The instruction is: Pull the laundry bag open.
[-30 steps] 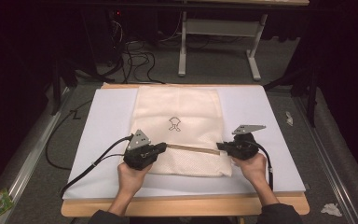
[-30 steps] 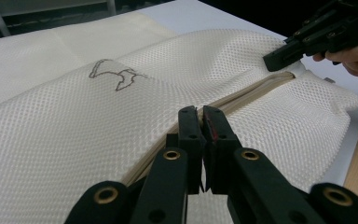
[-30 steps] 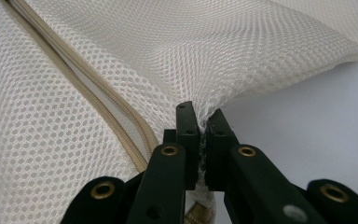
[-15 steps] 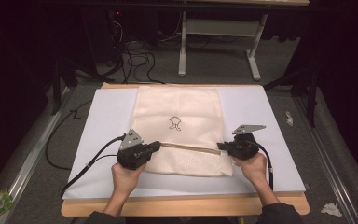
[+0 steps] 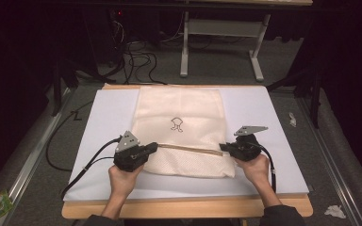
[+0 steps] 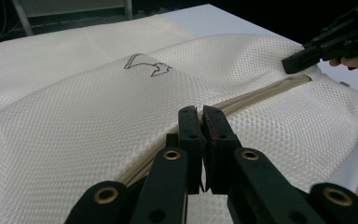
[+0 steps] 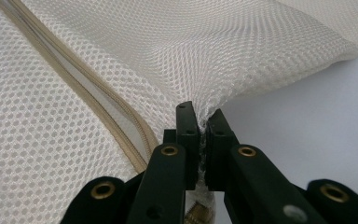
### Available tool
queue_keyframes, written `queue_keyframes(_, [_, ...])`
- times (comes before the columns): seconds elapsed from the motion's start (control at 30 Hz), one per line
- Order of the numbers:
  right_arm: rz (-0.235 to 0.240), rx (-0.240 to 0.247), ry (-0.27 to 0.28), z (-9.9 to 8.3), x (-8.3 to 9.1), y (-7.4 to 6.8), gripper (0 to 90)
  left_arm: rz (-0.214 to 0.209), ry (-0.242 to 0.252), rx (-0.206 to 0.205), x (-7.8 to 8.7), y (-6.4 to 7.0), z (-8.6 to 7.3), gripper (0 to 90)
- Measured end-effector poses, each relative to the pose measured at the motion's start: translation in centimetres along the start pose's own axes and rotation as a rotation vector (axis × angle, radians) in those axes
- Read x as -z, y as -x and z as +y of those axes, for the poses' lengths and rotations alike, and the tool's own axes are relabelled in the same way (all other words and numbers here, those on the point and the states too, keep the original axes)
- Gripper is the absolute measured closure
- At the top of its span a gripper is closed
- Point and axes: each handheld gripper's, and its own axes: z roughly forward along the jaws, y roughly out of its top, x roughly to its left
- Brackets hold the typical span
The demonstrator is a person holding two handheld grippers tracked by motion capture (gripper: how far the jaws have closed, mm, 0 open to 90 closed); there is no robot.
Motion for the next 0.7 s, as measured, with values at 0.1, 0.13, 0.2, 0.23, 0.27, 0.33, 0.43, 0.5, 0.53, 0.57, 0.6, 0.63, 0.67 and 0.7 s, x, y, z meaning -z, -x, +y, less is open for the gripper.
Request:
queue_keyframes(0.1, [-0.001, -0.006, -0.003, -0.07, 0.04, 0.04, 88.4, 0.009, -0.005, -0.002, 0.39, -0.27, -0.09, 87.5])
queue_keyframes(0.13, [-0.002, -0.006, -0.001, -0.08, 0.04, 0.03, 88.4, 0.008, -0.003, 0.002, 0.40, -0.32, -0.14, 87.5])
queue_keyframes(0.2, [-0.006, 0.000, -0.001, -0.09, 0.04, 0.11, 88.4, 0.010, -0.002, 0.005, 0.36, -0.41, -0.22, 87.5])
queue_keyframes(0.23, [-0.003, -0.003, 0.002, -0.11, 0.01, 0.16, 88.3, 0.009, 0.000, 0.009, 0.32, -0.44, -0.26, 87.5])
queue_keyframes(0.27, [-0.003, -0.004, 0.002, -0.12, -0.02, 0.19, 88.3, 0.009, 0.000, 0.011, 0.30, -0.46, -0.28, 87.5])
queue_keyframes(0.33, [-0.003, -0.003, -0.001, -0.14, -0.03, 0.15, 88.3, 0.010, 0.001, 0.013, 0.34, -0.46, -0.30, 87.5])
queue_keyframes(0.43, [-0.007, 0.001, -0.002, -0.20, -0.07, 0.15, 88.3, 0.017, -0.001, 0.009, 0.52, -0.62, -0.27, 87.5])
queue_keyframes(0.5, [-0.005, -0.004, 0.001, -0.28, -0.14, 0.21, 88.4, 0.029, 0.005, 0.007, 0.74, -0.72, -0.27, 87.5])
queue_keyframes(0.53, [-0.006, -0.003, -0.001, -0.30, -0.16, 0.24, 88.4, 0.040, 0.009, 0.007, 0.90, -0.78, -0.28, 87.5])
queue_keyframes(0.57, [-0.007, -0.005, 0.000, -0.31, -0.18, 0.25, 88.3, 0.032, 0.010, 0.016, 0.96, -0.81, -0.31, 87.4])
queue_keyframes(0.6, [-0.006, -0.007, -0.001, -0.31, -0.14, 0.29, 88.4, 0.041, 0.008, 0.009, 1.07, -0.88, -0.34, 87.5])
queue_keyframes(0.63, [-0.008, -0.007, -0.001, -0.32, -0.10, 0.28, 88.3, 0.040, 0.007, 0.011, 1.10, -0.92, -0.37, 87.5])
queue_keyframes(0.67, [-0.004, -0.007, -0.001, -0.32, -0.08, 0.30, 88.3, 0.034, 0.002, 0.013, 1.09, -0.95, -0.43, 87.5])
queue_keyframes(0.7, [-0.006, -0.008, 0.002, -0.31, -0.09, 0.25, 88.3, 0.036, 0.000, 0.010, 1.09, -0.98, -0.45, 87.5])
